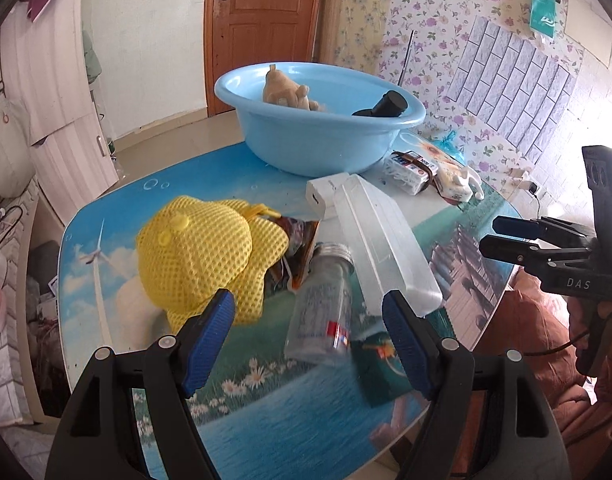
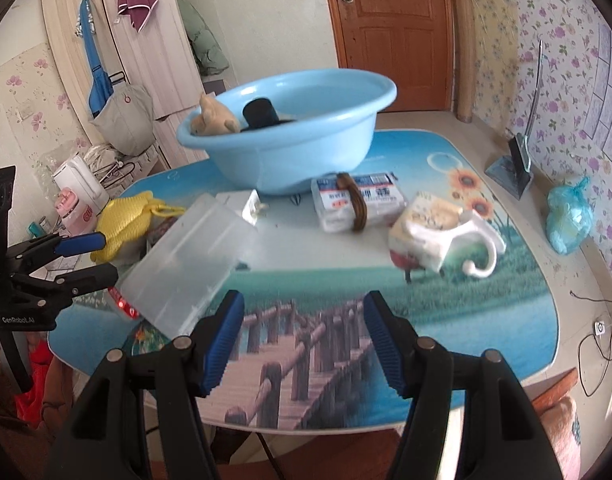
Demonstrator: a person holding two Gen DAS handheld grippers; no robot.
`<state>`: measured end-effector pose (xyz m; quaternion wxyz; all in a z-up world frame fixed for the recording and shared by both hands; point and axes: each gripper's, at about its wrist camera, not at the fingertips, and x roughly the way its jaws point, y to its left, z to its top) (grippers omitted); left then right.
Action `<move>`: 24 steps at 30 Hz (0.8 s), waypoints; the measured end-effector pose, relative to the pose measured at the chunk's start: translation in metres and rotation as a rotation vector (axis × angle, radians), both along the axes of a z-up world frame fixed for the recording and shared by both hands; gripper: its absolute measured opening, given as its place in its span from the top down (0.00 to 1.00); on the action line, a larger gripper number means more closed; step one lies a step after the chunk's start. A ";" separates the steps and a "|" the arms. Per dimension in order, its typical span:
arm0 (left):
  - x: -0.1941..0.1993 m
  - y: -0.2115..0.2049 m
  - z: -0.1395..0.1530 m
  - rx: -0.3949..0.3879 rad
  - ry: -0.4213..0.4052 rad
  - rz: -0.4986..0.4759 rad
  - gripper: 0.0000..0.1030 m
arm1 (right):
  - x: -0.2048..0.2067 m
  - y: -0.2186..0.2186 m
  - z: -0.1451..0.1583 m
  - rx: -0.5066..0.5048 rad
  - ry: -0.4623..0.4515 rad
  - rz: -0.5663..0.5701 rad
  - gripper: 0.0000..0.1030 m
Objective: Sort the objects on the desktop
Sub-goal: 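Move the left gripper to the clear bottle and grasp it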
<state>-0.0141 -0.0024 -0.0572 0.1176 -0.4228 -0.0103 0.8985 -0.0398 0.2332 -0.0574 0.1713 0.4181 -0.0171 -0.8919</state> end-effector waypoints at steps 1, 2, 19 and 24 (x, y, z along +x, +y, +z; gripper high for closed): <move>0.003 -0.001 -0.002 -0.001 -0.004 0.004 0.26 | 0.003 -0.001 -0.001 0.000 -0.003 0.002 0.39; 0.004 -0.001 -0.004 -0.002 -0.007 0.009 0.26 | 0.004 -0.001 -0.001 0.002 -0.004 0.004 0.39; 0.020 -0.014 -0.022 0.021 -0.025 0.027 0.26 | 0.021 -0.021 -0.005 0.008 -0.011 0.055 0.39; 0.009 -0.006 -0.029 0.003 -0.031 -0.002 0.26 | 0.021 -0.019 -0.005 -0.003 -0.020 0.046 0.39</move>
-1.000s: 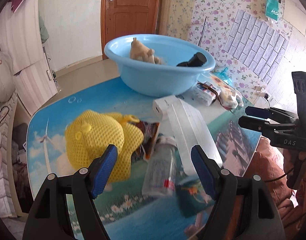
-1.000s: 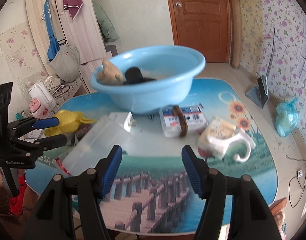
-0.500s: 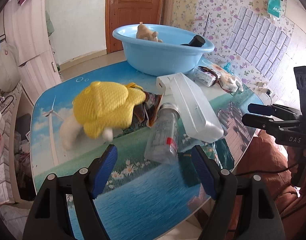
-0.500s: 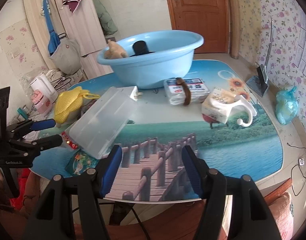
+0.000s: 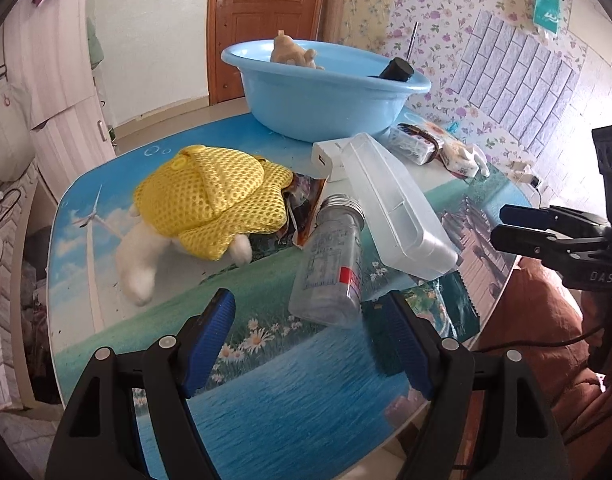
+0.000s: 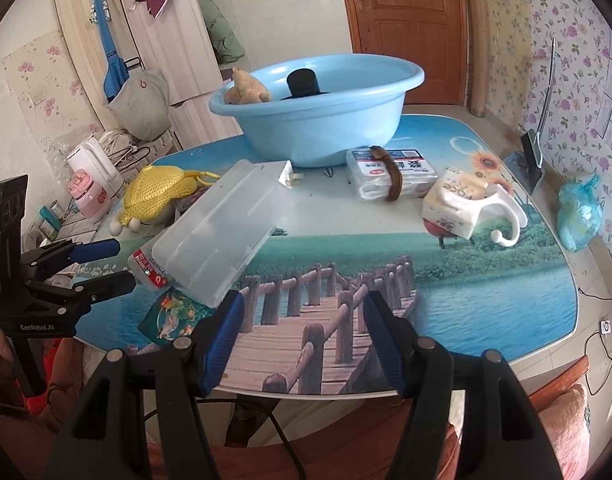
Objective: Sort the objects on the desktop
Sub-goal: 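Move the left gripper to the clear bottle and grasp it, then grasp the clear plastic container with the right gripper while the left holds the bottle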
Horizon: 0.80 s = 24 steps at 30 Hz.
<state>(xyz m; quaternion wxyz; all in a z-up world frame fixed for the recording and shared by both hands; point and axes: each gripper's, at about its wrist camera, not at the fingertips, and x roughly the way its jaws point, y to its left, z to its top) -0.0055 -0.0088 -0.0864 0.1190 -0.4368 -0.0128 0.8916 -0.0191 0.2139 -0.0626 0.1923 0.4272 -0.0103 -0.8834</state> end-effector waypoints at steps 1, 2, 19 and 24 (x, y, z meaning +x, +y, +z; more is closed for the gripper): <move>-0.002 0.002 -0.001 0.001 -0.005 -0.006 0.26 | 0.000 0.000 0.000 0.000 -0.002 0.001 0.39; -0.004 0.003 -0.003 0.003 -0.007 -0.009 0.26 | 0.000 0.000 -0.001 0.000 -0.004 0.001 0.39; 0.003 0.000 -0.005 -0.020 0.001 -0.034 0.61 | -0.012 -0.029 0.004 -0.131 -0.066 0.041 0.39; 0.009 -0.006 -0.006 -0.036 0.004 -0.027 0.61 | -0.020 -0.054 0.002 -0.110 -0.082 0.044 0.35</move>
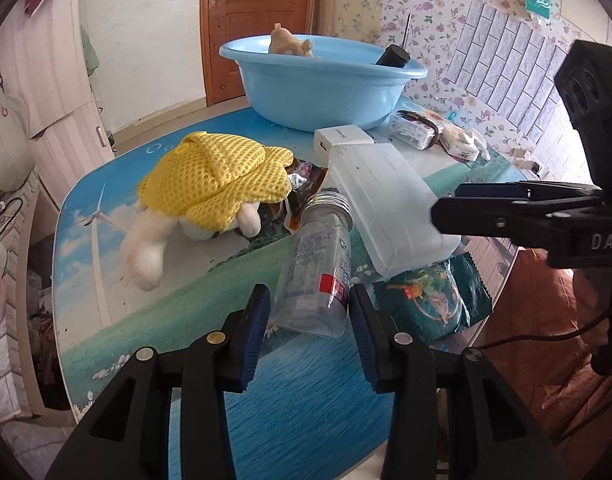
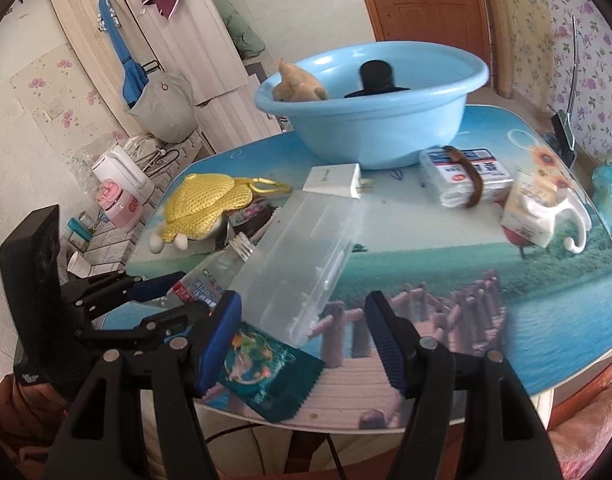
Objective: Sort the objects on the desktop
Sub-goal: 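Grasp the clear plastic container with the right gripper while the left holds the bottle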
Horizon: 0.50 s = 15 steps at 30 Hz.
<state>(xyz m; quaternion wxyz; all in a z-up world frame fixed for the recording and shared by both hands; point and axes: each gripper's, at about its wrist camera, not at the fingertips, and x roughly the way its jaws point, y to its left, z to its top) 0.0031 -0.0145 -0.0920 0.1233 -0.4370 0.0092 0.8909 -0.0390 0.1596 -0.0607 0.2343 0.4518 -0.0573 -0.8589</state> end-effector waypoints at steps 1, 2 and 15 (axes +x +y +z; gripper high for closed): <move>0.001 -0.001 0.000 -0.003 0.001 0.004 0.61 | -0.002 -0.005 -0.002 0.004 -0.007 -0.001 0.34; 0.002 -0.003 0.000 -0.002 0.002 0.006 0.61 | -0.003 -0.010 -0.003 0.014 -0.009 0.000 0.33; 0.004 -0.009 -0.001 0.005 -0.002 0.006 0.61 | -0.007 -0.054 -0.021 0.214 0.029 0.047 0.28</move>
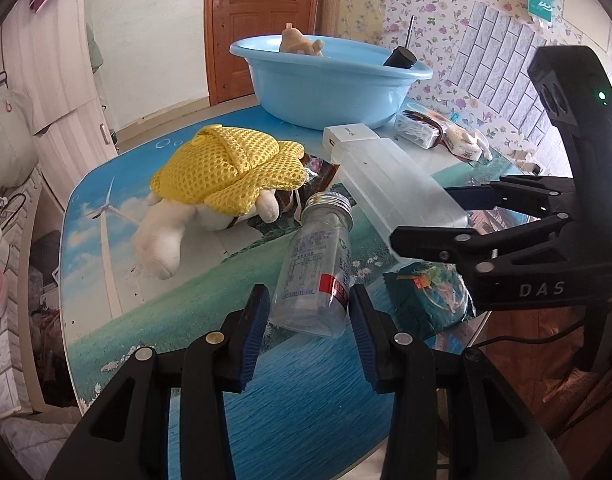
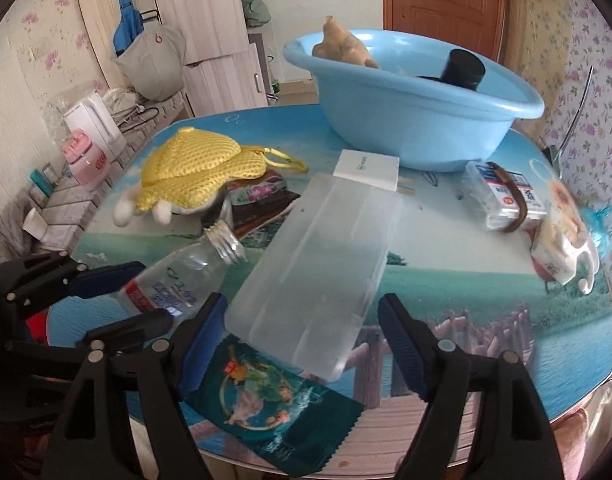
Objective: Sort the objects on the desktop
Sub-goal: 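Grasp the clear plastic container with the right gripper while the left holds the bottle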
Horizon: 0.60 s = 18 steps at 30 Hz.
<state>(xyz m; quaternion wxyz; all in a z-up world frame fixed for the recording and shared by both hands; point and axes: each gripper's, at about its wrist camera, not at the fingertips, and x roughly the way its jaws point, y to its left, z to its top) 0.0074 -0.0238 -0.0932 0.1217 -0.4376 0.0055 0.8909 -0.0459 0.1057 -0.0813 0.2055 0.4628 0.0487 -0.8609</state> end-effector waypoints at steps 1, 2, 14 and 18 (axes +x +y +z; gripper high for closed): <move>-0.001 0.001 -0.001 -0.004 -0.002 -0.001 0.61 | 0.001 0.004 0.001 -0.013 -0.003 0.009 0.33; -0.001 0.001 -0.001 -0.007 -0.003 -0.001 0.60 | 0.002 0.008 0.001 -0.013 0.000 0.015 0.33; -0.011 0.014 -0.007 -0.065 -0.007 -0.026 0.59 | 0.017 0.073 0.010 0.000 0.025 0.018 0.34; -0.016 0.019 -0.007 -0.073 -0.004 -0.034 0.58 | 0.021 0.082 0.012 0.035 0.045 0.017 0.34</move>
